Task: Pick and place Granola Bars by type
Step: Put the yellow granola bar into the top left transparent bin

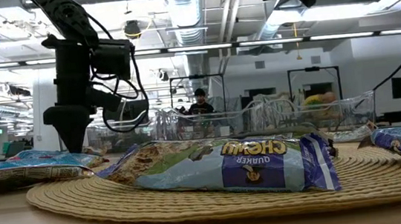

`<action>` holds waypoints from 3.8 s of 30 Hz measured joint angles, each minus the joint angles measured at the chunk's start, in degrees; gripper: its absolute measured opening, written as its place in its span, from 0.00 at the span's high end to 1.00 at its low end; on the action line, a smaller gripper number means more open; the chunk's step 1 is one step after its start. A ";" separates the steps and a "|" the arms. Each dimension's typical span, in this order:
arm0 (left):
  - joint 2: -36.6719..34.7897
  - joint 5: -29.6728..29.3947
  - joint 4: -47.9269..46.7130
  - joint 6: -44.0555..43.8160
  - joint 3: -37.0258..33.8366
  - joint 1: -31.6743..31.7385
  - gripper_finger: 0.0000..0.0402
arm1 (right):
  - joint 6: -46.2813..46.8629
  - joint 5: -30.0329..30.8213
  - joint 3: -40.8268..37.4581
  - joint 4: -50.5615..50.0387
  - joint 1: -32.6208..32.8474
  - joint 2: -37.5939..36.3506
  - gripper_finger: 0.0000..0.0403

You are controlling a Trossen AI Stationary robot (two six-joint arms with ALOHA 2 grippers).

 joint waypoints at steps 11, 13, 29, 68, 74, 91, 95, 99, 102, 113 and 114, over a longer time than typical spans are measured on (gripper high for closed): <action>-0.02 -7.79 -0.57 -1.98 0.04 -1.62 0.55 | 0.00 0.04 0.00 0.00 0.00 0.00 0.68; -0.04 -9.17 -0.46 -2.01 0.04 -1.57 0.55 | 0.00 0.05 0.00 0.00 0.00 0.00 0.68; -0.04 -12.35 -2.53 -5.74 0.09 -1.88 0.54 | 0.00 0.05 0.00 0.01 0.00 0.00 0.68; 0.02 -10.92 6.35 -2.96 -6.54 -0.84 0.91 | 0.63 0.05 0.00 2.16 0.00 0.00 0.68; 0.13 -8.21 2.91 -7.97 -4.37 -1.64 0.92 | 0.61 0.05 0.00 2.17 0.01 0.00 0.68; -19.05 -16.81 4.04 -18.66 16.44 -2.78 0.92 | 0.48 0.05 0.00 2.49 0.00 -0.02 0.68; -20.33 -19.88 4.03 -12.17 20.11 4.35 0.92 | 0.42 0.05 0.00 2.47 0.00 -0.02 0.68; -19.83 -14.53 3.93 -8.09 20.72 12.32 0.93 | 0.43 0.07 0.00 2.46 0.00 -0.02 0.68; -17.92 -10.36 2.54 -6.83 20.74 17.13 0.93 | 0.44 0.07 0.00 2.45 0.00 -0.02 0.68; -7.03 -3.42 0.90 -3.83 20.74 23.21 0.85 | 0.48 0.07 0.00 2.38 0.00 -0.02 0.68; -6.47 -2.98 0.89 -3.49 20.74 23.21 0.84 | 0.48 0.07 0.00 2.38 0.00 -0.02 0.68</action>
